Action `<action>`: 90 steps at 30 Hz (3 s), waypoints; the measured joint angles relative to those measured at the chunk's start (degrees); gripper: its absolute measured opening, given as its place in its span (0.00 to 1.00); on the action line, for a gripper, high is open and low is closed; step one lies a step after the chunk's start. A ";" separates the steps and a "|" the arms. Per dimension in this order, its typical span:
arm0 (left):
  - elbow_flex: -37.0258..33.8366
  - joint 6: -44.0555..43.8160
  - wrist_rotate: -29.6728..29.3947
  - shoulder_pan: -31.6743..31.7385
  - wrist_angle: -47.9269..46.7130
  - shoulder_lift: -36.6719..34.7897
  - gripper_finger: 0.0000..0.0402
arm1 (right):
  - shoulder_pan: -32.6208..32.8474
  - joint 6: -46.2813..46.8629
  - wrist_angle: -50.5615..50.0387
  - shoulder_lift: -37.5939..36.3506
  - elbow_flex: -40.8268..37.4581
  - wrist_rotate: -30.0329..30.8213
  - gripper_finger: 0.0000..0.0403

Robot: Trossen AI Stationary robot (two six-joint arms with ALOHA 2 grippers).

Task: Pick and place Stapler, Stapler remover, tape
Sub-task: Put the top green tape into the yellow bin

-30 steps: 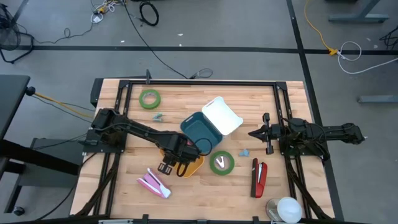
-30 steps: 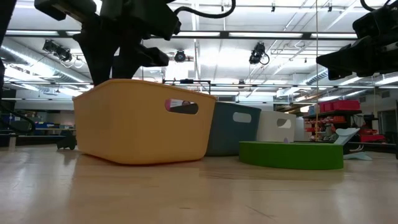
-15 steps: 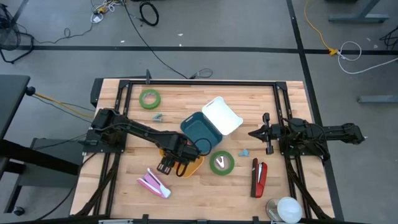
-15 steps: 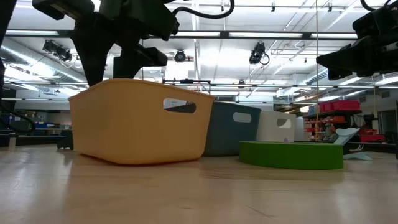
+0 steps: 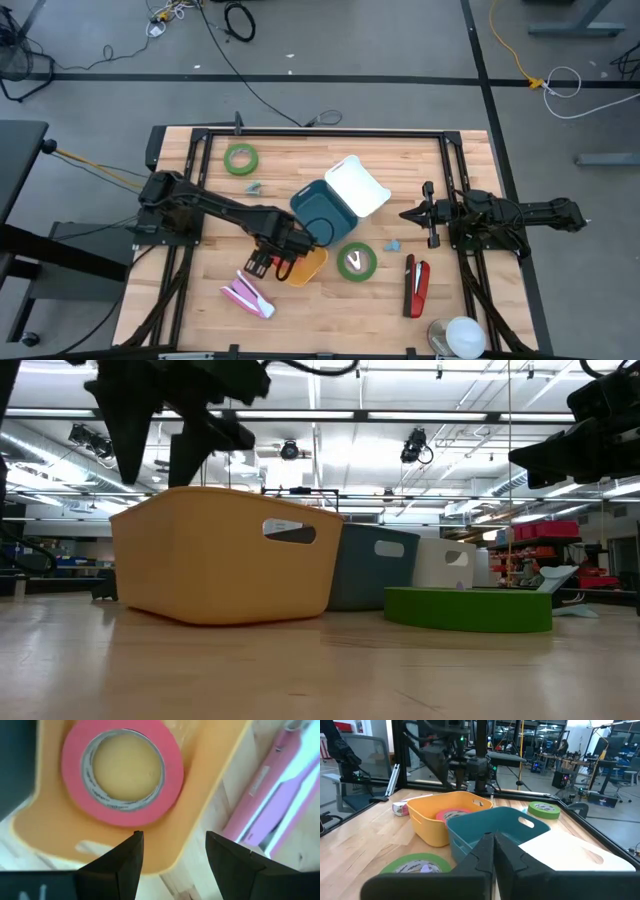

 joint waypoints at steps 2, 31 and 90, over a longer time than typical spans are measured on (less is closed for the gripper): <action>0.02 -0.02 -0.02 0.30 -0.06 -1.64 0.54 | 0.00 -0.02 0.02 0.00 0.00 0.00 0.03; -12.26 -4.62 -6.08 19.29 9.18 -10.52 0.50 | 0.01 -0.01 0.01 0.01 0.01 0.01 0.03; -30.44 -2.79 -6.30 36.29 31.04 -19.95 0.68 | 0.02 0.00 0.00 0.02 0.02 -0.01 0.03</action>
